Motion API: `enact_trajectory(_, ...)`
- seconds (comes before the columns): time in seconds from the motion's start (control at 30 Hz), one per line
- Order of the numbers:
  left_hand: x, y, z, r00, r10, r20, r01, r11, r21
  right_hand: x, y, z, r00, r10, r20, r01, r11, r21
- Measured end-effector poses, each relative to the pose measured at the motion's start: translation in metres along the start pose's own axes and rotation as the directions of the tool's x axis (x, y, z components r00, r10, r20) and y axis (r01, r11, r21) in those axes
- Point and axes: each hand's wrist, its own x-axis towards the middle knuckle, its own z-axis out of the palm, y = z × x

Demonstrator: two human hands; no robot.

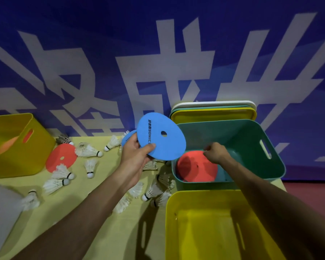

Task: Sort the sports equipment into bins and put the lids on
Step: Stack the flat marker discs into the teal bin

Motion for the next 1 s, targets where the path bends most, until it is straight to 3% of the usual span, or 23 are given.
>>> enact_trajectory(0.07, 0.002, -0.002, 0.008, 1.000, -0.009, 0.018, 0.009, 1.000, 0.006, -0.014, -0.016, -0.008, 0.997, -0.043, 0.064, 0.017, 0.933, 0.360)
enact_trajectory(0.1, 0.003, -0.002, 0.012, 1.000, -0.012, 0.027, 0.011, 1.000, 0.011, -0.021, -0.025, -0.012, 0.986, -0.076, 0.147, -0.020, 0.825, 0.565)
enact_trajectory(0.17, 0.006, -0.004, 0.018, 0.999, -0.017, 0.036, 0.016, 0.999, 0.032, -0.037, -0.041, -0.025, 0.947, -0.198, 0.255, -0.078, 0.627, 0.775)
enact_trajectory(0.23, 0.010, -0.006, 0.022, 0.999, -0.021, 0.027, 0.019, 0.997, 0.074, -0.043, -0.046, -0.034, 0.931, -0.275, 0.241, -0.062, 0.532, 0.845)
enact_trajectory(0.33, 0.016, -0.009, 0.025, 0.999, -0.031, 0.039, 0.023, 0.981, 0.193, -0.043, -0.038, -0.044, 0.952, -0.272, 0.138, 0.030, 0.535, 0.844)
enact_trajectory(0.4, 0.016, -0.009, 0.027, 0.994, -0.054, 0.098, 0.031, 0.973, 0.227, -0.042, -0.026, -0.045, 0.972, -0.220, 0.078, 0.056, 0.544, 0.837)
enact_trajectory(0.5, 0.017, -0.008, 0.026, 0.988, -0.077, 0.137, 0.047, 0.977, 0.206, -0.034, -0.005, -0.041, 0.999, -0.001, -0.041, 0.037, 0.488, 0.872)
enact_trajectory(0.57, 0.019, -0.007, 0.021, 0.989, -0.082, 0.122, 0.054, 0.975, 0.213, -0.027, 0.010, -0.036, 0.981, 0.162, -0.103, 0.004, 0.520, 0.854)
enact_trajectory(0.67, 0.023, -0.008, 0.008, 0.993, -0.087, 0.082, 0.067, 0.973, 0.219, -0.017, 0.026, -0.023, 0.951, 0.287, -0.115, -0.123, 0.691, 0.712)
enact_trajectory(0.77, 0.024, -0.010, -0.006, 0.996, -0.081, 0.046, 0.069, 0.971, 0.228, -0.009, 0.032, -0.010, 0.956, 0.290, -0.052, -0.222, 0.825, 0.520)
enact_trajectory(1.0, 0.025, -0.013, -0.041, 0.996, -0.086, -0.003, 0.084, 0.963, 0.256, 0.007, 0.016, 0.015, 0.977, 0.206, 0.061, -0.215, 0.952, 0.220)
